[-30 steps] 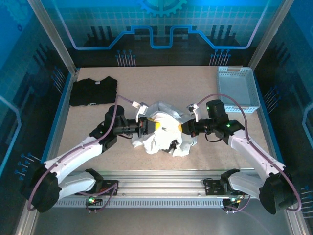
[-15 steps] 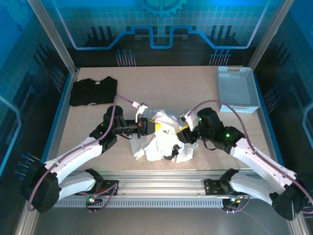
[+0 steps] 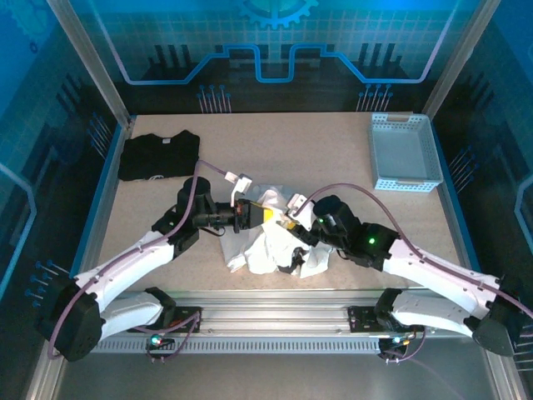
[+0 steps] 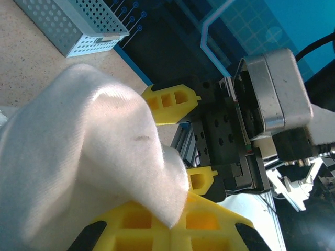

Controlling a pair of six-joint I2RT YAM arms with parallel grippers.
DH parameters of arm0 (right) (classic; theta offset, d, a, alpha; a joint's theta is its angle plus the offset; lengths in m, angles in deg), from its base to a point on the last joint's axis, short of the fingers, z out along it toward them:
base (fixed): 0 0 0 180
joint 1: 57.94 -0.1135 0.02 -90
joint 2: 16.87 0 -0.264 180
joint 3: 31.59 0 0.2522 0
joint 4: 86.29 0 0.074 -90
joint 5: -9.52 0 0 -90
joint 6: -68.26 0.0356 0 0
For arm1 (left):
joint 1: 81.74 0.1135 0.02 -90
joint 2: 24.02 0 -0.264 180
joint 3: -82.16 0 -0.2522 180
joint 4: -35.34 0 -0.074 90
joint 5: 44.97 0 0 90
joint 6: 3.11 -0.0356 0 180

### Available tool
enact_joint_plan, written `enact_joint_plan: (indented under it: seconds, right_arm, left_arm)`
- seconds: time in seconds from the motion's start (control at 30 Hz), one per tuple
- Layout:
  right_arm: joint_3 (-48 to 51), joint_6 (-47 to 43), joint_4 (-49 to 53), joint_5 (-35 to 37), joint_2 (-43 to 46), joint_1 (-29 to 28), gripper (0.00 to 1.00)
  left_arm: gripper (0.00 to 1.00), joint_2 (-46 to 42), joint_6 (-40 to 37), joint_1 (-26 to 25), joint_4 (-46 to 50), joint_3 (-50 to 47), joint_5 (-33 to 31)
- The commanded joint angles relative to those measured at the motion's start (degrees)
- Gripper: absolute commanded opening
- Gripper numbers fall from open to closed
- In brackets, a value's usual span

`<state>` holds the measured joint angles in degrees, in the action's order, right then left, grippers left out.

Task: Fold the inside-out t-shirt

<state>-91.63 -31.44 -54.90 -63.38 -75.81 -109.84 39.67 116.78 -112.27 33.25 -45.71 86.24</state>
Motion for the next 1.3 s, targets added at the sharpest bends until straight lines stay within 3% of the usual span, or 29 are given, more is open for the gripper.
enact_joint_plan:
  seconds: [0.0, 0.13, 0.2, 0.27, 0.33, 0.43, 0.6, 0.83, 0.97, 1.1, 1.27]
  right_arm:
    - [-2.8, -2.7, -3.7, 3.1, -0.3, -1.7, 0.43]
    - [-3.2, -2.1, -3.6, -2.1, 1.4, -1.8, 0.11]
    - [-3.5, -0.1, -3.3, -8.3, 2.6, -0.4, 0.01]
    - [-3.8, 4.5, -3.2, -19.4, 2.4, 3.1, 0.00]
    - [-5.8, 10.9, -4.7, -28.7, 0.7, 6.7, 0.00]
    - [-7.2, 19.2, -7.0, -34.9, -3.2, 9.3, 0.00]
    - [-9.2, 30.6, -11.5, -40.0, -8.6, 11.8, 0.00]
    - [-11.4, 35.4, -13.4, -42.8, -12.0, 13.4, 0.00]
    - [-12.0, 35.4, -12.3, -43.6, -12.6, 14.6, 0.00]
    - [-12.3, 35.0, -11.2, -43.9, -12.4, 15.4, 0.00]
    - [-12.3, 34.7, -10.4, -44.0, -11.9, 15.6, 0.00]
  left_arm:
    - [0.00, 0.7, -1.8, 0.5, 1.7, 2.5, -1.1]
    - [0.00, 1.6, -2.1, 1.2, 4.7, 3.3, -4.1]
    - [0.00, 2.4, -1.6, 2.5, 7.3, 3.9, -6.6]
    - [0.00, 3.0, -0.3, 4.9, 7.6, 3.8, -6.7]
    - [0.06, 3.1, 0.7, 6.8, 6.5, 3.2, -6.1]
    - [0.20, 1.5, -0.6, 7.0, 7.9, 2.7, -8.1]
    - [0.42, -3.2, -1.4, 6.2, 12.8, 0.1, -14.9]
    - [0.64, -12.2, -6.1, -1.2, 28.5, 0.5, -33.7]
    - [0.65, -13.6, -8.7, -4.5, 31.0, 1.3, -38.5]
    - [0.56, -8.4, -9.8, -5.0, 29.9, 3.6, -36.4]
    - [0.56, -1.1, -11.2, -5.1, 25.5, 6.8, -33.8]
